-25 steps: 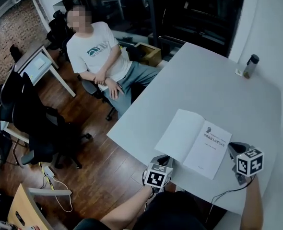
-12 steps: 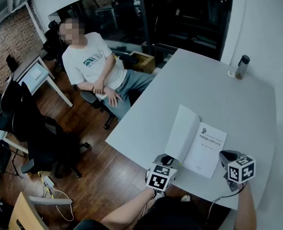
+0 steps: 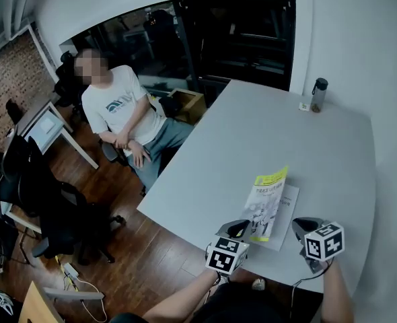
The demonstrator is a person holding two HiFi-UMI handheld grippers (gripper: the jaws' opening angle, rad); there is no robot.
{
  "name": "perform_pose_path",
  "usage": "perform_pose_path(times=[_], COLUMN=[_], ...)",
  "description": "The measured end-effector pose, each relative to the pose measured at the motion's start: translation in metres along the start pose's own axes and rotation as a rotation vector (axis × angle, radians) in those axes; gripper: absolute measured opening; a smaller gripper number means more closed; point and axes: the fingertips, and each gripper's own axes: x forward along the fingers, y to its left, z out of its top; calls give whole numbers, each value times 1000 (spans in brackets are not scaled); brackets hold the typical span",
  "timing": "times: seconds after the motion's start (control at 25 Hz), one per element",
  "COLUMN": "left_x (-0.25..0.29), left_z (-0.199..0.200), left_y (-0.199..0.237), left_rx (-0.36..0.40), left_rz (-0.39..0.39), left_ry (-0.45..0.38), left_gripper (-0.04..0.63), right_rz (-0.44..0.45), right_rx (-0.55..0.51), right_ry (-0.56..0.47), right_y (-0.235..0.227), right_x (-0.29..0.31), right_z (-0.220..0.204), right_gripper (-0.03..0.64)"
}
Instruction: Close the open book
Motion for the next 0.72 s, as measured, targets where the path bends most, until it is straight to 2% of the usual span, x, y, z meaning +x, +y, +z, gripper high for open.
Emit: perform_pose_path(times=[0.16,0.36,0.72], left_x=[4,1,-10], left_z=[3,13,41], left_y=[-12,-19,-44], left_rx=[3,2,14], left_rz=[-7,-7,-15], left_ry=[5,-16,-74], left_gripper=[5,5,5], right_rz=[18,43,50], right_rx=[37,99,44], right_ry=[-31,-122,-275], right_y=[3,18,40], right_x=[-3,-8,-35], right_z=[-4,3,33], right_gripper=[17,17,15])
